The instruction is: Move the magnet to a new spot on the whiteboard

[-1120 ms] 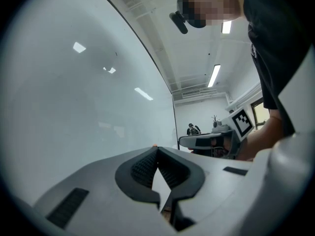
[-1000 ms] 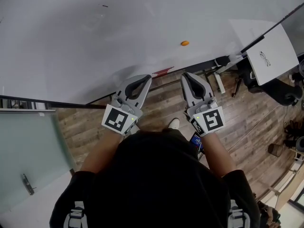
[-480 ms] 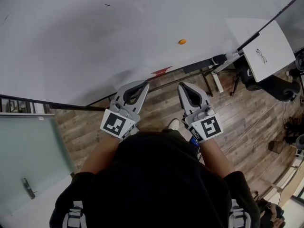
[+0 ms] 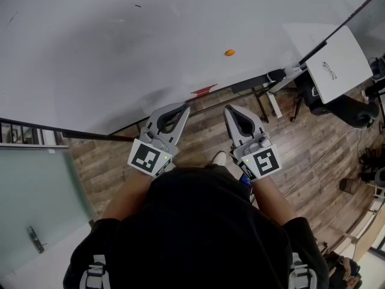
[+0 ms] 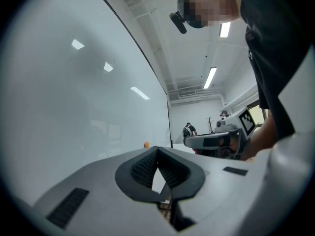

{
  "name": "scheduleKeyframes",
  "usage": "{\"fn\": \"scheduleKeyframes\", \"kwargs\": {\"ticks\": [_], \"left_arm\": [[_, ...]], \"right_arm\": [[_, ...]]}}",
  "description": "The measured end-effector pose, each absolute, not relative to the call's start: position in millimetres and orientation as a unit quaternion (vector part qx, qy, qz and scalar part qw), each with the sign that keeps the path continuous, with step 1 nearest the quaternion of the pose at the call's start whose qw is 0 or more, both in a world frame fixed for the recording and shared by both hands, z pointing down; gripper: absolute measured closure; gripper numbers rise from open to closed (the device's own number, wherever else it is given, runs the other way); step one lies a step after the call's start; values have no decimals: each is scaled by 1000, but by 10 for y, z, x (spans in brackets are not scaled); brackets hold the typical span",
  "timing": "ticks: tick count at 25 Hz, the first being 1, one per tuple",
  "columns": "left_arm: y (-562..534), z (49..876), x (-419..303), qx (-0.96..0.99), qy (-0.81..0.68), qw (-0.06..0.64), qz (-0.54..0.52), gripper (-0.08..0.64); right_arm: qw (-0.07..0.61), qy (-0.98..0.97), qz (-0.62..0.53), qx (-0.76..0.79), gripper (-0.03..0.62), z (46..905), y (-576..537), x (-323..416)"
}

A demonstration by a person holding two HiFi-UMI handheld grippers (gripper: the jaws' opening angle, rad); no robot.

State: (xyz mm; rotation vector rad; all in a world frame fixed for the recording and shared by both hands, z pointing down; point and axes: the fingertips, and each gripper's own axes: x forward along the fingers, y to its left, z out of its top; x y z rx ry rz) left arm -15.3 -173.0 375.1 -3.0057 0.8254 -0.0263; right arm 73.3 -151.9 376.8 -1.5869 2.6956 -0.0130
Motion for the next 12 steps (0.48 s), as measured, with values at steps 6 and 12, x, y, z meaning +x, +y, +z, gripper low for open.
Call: {"fn": "scheduleKeyframes", "kwargs": {"ticks": [6, 12], "left_arm": [[-1718, 3759, -170, -963, 268, 11, -12, 558], [-1675, 3705, -166, -963, 269, 14, -7, 558]], "right_arm": [[7, 863, -1, -505, 601, 3746, -1502, 728], [8, 863, -1, -506, 601, 3719, -1464, 731]]}}
